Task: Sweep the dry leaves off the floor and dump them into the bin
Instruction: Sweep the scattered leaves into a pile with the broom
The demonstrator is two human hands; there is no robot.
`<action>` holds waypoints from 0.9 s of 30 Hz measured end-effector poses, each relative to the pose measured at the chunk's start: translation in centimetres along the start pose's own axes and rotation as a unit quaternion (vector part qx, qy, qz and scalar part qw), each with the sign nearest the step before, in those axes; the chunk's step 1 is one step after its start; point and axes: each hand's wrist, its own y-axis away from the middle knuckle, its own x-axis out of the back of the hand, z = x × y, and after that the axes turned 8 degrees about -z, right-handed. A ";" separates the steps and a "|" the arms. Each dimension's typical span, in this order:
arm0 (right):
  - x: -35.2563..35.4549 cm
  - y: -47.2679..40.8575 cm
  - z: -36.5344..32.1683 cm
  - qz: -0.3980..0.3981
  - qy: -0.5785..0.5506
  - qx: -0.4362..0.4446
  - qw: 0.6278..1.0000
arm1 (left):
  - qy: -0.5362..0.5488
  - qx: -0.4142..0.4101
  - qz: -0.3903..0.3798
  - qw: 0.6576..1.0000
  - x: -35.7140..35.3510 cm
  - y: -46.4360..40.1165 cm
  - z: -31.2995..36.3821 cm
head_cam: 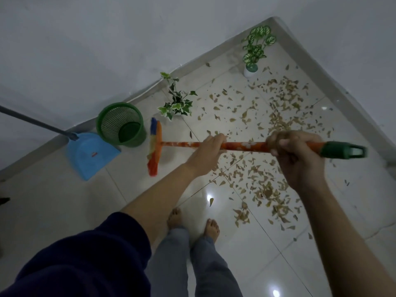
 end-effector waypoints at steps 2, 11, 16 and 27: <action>-0.3 -0.6 2.2 0.009 0.025 -0.042 0.999 | -0.015 0.031 -0.007 0.999 0.1 -0.7 -2.0; 2.2 2.9 4.7 0.047 0.193 -0.079 0.977 | 0.022 0.034 -0.101 0.994 -6.1 -3.8 -3.0; 4.2 4.8 0.2 0.077 0.148 -0.023 0.986 | -0.003 -0.062 -0.136 0.989 -6.4 -4.2 1.9; 2.7 0.6 2.1 0.035 -0.054 0.014 0.998 | -0.060 -0.024 -0.028 0.997 -1.9 -1.6 -0.8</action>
